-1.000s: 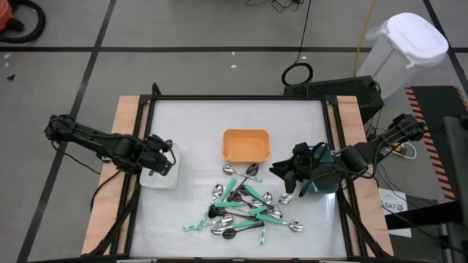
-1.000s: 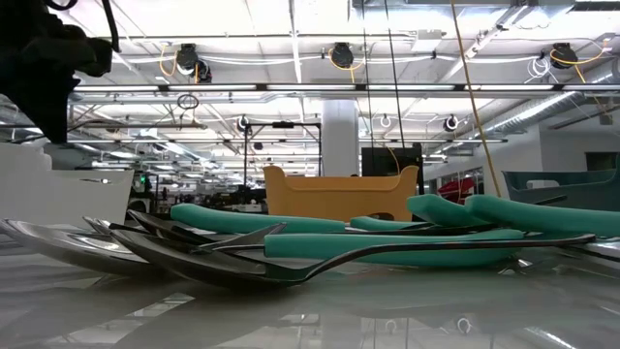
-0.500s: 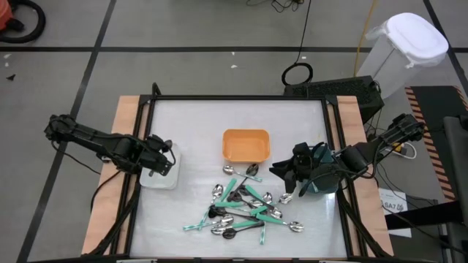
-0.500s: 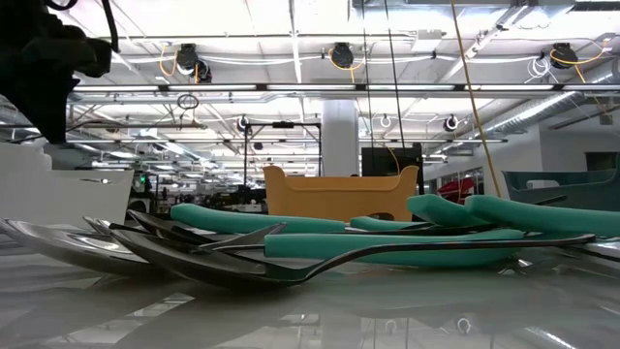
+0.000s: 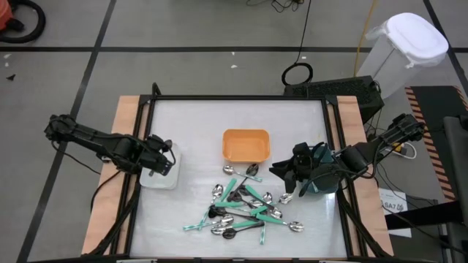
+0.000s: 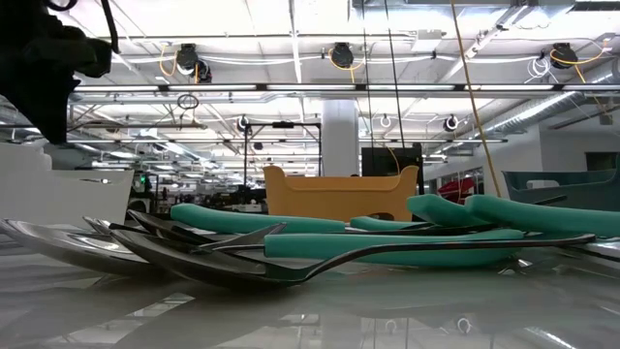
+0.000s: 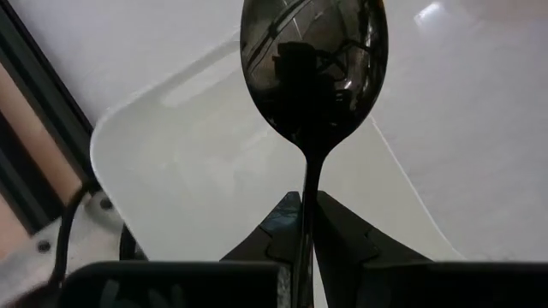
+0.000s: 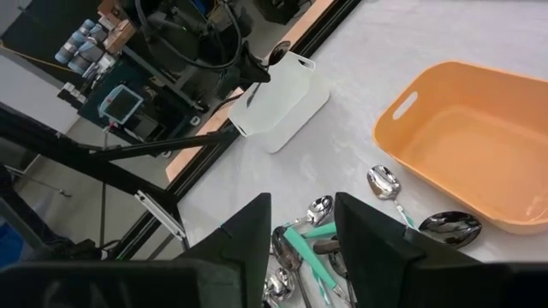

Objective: Sort silverware by color (type)
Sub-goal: Put the black spoon into the white bin, then put the white spoon into the blue bin

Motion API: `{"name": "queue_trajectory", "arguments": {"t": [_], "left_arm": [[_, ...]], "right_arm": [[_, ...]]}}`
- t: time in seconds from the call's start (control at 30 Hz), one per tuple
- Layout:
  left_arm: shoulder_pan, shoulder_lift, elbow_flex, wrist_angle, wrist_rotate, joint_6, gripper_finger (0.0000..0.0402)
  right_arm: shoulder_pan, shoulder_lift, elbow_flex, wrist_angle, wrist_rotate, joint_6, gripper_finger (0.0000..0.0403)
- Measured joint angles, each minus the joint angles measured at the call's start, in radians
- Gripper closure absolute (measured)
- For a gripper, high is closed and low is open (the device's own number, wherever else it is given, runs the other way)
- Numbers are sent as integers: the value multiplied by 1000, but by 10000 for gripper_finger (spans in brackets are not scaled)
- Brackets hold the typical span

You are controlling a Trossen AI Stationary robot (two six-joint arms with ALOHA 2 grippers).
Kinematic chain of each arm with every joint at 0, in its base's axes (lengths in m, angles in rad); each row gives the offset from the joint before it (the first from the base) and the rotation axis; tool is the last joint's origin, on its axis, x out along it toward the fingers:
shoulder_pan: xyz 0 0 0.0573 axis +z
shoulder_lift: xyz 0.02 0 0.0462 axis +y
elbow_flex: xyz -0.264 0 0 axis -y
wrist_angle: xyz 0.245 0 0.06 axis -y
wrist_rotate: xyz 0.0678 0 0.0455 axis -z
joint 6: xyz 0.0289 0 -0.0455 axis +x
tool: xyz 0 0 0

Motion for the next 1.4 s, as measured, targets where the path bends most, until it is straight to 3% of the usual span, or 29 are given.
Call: {"name": "queue_trajectory", "arguments": {"t": [0.53, 0.9, 1.17, 1.4], "left_arm": [[-9, 22, -32, 47, 33, -1, 368], [-10, 136, -34, 54, 61, 17, 368], [-10, 150, -34, 61, 92, 31, 367], [-10, 150, -33, 63, 92, 24, 299]], "right_arm": [[1, 0, 0, -1, 0, -12, 277], [1, 0, 0, -21, 0, -20, 277], [1, 0, 0, -24, 0, -35, 277], [1, 0, 0, -29, -4, -45, 277]]}}
